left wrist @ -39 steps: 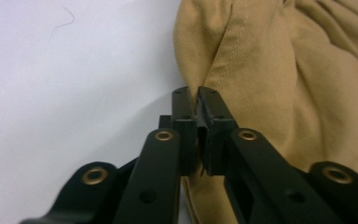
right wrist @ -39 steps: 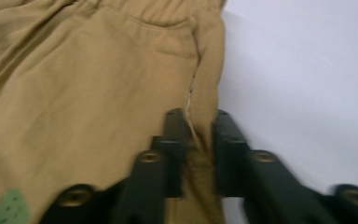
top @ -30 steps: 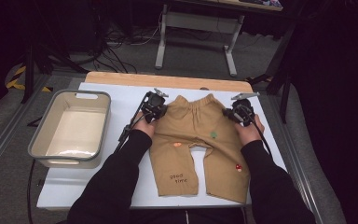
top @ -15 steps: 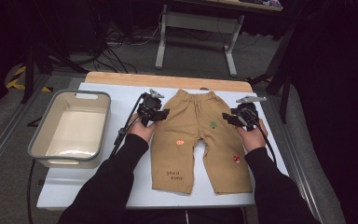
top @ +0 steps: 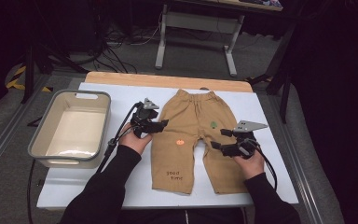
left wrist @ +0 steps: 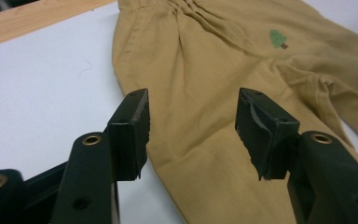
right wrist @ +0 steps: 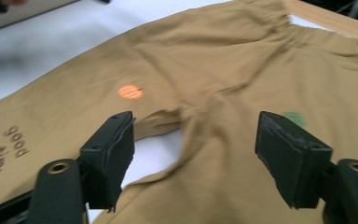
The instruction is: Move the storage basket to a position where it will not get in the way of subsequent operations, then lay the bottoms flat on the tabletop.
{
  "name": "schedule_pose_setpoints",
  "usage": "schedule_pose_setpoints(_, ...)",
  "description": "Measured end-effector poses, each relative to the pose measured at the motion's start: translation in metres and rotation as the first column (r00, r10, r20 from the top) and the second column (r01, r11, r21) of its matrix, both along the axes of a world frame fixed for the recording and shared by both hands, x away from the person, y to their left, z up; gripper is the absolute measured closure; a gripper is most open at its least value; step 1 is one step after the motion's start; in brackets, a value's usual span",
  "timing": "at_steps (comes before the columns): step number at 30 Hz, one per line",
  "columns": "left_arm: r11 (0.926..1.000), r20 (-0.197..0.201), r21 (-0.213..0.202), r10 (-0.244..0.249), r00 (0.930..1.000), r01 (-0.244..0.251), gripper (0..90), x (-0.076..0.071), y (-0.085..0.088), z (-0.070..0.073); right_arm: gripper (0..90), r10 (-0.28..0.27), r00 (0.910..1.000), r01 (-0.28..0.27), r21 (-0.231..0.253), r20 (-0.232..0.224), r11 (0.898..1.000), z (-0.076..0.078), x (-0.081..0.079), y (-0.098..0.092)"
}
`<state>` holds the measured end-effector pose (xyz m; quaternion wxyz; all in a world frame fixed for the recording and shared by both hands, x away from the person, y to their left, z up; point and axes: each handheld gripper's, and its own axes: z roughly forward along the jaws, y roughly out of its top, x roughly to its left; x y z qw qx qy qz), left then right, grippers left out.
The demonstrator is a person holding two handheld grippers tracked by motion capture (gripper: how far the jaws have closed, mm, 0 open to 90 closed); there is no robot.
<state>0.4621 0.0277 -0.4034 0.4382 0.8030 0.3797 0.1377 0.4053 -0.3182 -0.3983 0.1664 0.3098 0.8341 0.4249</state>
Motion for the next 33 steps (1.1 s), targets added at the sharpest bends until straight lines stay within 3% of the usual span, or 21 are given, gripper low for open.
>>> schedule_pose_setpoints(3,0.9998,0.005,0.012,-0.019,0.9998,0.019,44.4,-0.001,0.0,0.0,20.3,0.062,0.9981,-0.062,-0.014,-0.001,0.998,-0.004,-0.007,0.012)
schedule_pose_setpoints(5,0.9995,-0.002,0.016,-0.027,0.9996,0.027,42.3,0.0,0.0,-0.001,17.5,0.122,0.9923,-0.123,-0.009,-0.016,0.992,-0.005,-0.011,0.021)
schedule_pose_setpoints(8,0.9997,0.002,0.012,-0.023,0.9997,0.023,40.3,0.001,0.004,0.001,12.5,0.172,0.985,-0.172,-0.012,-0.017,0.985,-0.005,-0.017,0.033)
schedule_pose_setpoints(14,0.9998,0.01,0.0,-0.02,0.9998,0.02,38.3,0.001,0.01,0.006,10.1,0.24,0.9708,-0.239,-0.039,0.007,0.97,-0.005,-0.029,0.054)
schedule_pose_setpoints(18,0.9998,0.013,-0.012,-0.016,0.9998,0.016,38.4,0.001,0.013,0.009,10.2,0.294,0.9558,-0.294,-0.05,0.0,0.955,-0.005,-0.037,0.067)
schedule_pose_setpoints(24,0.9999,0.021,-0.007,-0.014,0.9997,0.014,38.4,-0.001,0.015,0.011,7.2,0.337,0.9414,-0.337,-0.053,0.0,0.94,-0.008,-0.047,0.083)
schedule_pose_setpoints(28,0.9999,0.021,-0.009,-0.009,0.9997,0.009,38.4,-0.001,0.017,0.012,3.2,0.389,0.9211,-0.389,-0.034,-0.014,0.92,-0.012,-0.05,0.091)
schedule_pose_setpoints(30,0.9999,0.023,-0.012,-0.003,0.9997,0.003,38.5,-0.001,0.018,0.012,7.9,0.403,0.915,-0.403,0.003,-0.024,0.915,-0.013,-0.051,0.094)
schedule_pose_setpoints(33,0.9998,0.022,-0.019,0.004,0.9997,-0.004,38.9,-0.002,0.019,0.012,8.6,0.44,0.8975,-0.439,0.017,-0.037,0.898,-0.014,-0.053,0.097)
